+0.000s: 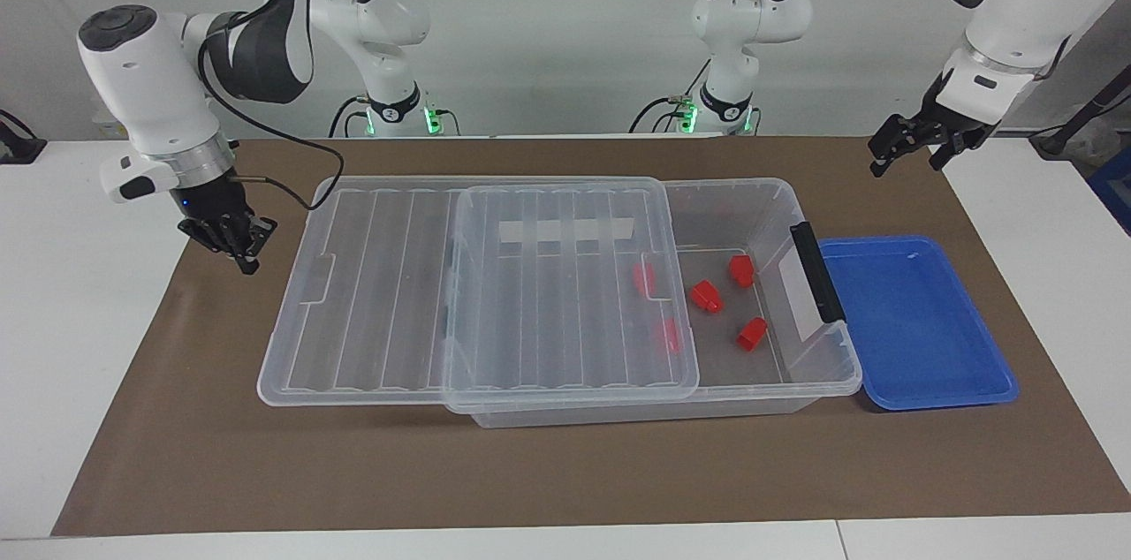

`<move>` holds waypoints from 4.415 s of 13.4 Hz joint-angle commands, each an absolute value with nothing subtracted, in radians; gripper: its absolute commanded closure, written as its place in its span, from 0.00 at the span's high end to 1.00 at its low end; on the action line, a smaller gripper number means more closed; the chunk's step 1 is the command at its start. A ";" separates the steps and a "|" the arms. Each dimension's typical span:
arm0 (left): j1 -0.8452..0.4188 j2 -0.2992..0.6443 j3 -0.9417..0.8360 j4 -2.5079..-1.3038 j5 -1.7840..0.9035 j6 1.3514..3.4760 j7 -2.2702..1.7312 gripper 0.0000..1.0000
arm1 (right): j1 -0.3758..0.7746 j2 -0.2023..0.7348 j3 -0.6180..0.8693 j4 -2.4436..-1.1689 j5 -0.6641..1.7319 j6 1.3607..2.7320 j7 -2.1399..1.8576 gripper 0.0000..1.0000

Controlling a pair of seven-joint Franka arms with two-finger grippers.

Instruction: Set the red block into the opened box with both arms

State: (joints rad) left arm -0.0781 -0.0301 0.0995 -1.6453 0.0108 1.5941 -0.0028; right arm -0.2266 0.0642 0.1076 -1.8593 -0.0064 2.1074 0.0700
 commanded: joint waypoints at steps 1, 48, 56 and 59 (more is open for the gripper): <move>-0.098 -0.048 0.095 -1.674 0.018 1.609 -0.002 1.00 | -0.273 0.078 0.120 -1.870 -0.009 2.118 0.045 0.00; -0.032 -0.120 -0.066 -1.652 0.058 1.491 0.241 1.00 | 0.139 0.101 0.129 -1.856 0.002 2.155 0.219 0.00; -0.029 -0.118 -0.064 -1.652 0.058 1.486 0.241 1.00 | 0.081 0.117 0.124 -1.799 -0.015 2.157 0.209 0.00; -0.029 -0.117 -0.064 -1.652 0.058 1.486 0.241 1.00 | 0.052 0.109 0.126 -1.848 -0.015 2.160 0.192 0.00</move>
State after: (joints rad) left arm -0.0441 -0.0959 -0.0534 -1.6251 0.0437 1.4738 0.2333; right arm 0.0644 0.1036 0.1158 -1.8201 -0.0053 2.1415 0.1960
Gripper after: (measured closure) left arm 0.000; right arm 0.991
